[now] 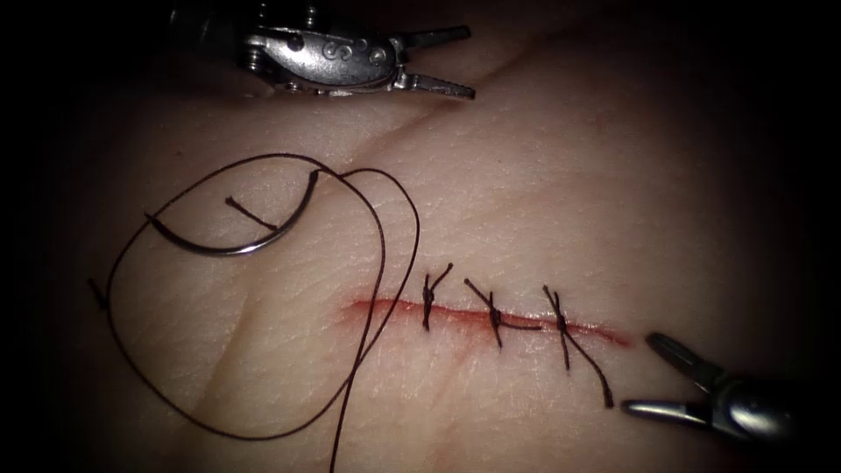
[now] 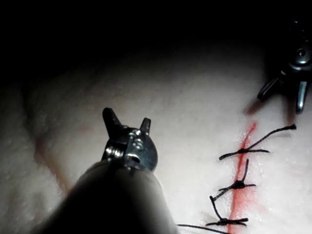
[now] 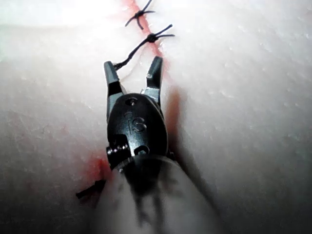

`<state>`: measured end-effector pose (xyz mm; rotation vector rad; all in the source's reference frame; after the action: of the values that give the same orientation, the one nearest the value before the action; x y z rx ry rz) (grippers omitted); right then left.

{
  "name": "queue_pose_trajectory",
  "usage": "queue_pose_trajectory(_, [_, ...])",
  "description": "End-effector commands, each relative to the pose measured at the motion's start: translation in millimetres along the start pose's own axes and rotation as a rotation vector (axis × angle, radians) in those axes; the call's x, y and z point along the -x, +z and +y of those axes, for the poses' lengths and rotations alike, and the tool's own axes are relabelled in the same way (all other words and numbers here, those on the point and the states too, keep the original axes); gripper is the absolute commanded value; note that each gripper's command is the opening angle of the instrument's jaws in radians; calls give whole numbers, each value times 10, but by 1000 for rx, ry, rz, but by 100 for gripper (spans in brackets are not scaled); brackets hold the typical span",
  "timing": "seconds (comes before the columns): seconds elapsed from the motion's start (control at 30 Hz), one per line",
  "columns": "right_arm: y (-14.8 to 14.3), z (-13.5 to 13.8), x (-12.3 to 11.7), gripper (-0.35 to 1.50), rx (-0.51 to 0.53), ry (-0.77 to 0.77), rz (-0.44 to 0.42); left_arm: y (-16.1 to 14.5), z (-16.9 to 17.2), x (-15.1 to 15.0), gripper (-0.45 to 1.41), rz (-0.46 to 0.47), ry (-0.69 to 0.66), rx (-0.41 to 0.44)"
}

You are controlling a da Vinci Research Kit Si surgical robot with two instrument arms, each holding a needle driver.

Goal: Wound Closure

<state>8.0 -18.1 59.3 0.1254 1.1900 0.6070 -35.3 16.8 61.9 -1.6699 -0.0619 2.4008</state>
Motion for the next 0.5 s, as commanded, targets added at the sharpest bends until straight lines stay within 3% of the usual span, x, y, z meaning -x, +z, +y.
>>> queue_pose_trajectory(0.03, [-6,-3,1,146,-2,10,6,14,14,-7,78,9,14,1])
queue_pose_trajectory(0.1, [-12,-3,-5,146,-5,20,7,21,32,-14,78,16,26,1])
queue_pose_trajectory(0.2, [-19,-1,-15,146,-5,12,15,35,80,-18,63,-66,104,-47])
queue_pose_trajectory(0.33, [-20,2,-15,146,-4,7,16,50,141,-9,51,-137,255,-82])
queue_pose_trajectory(0.5, [-21,2,-15,146,-3,8,19,63,196,1,49,-183,310,-83])
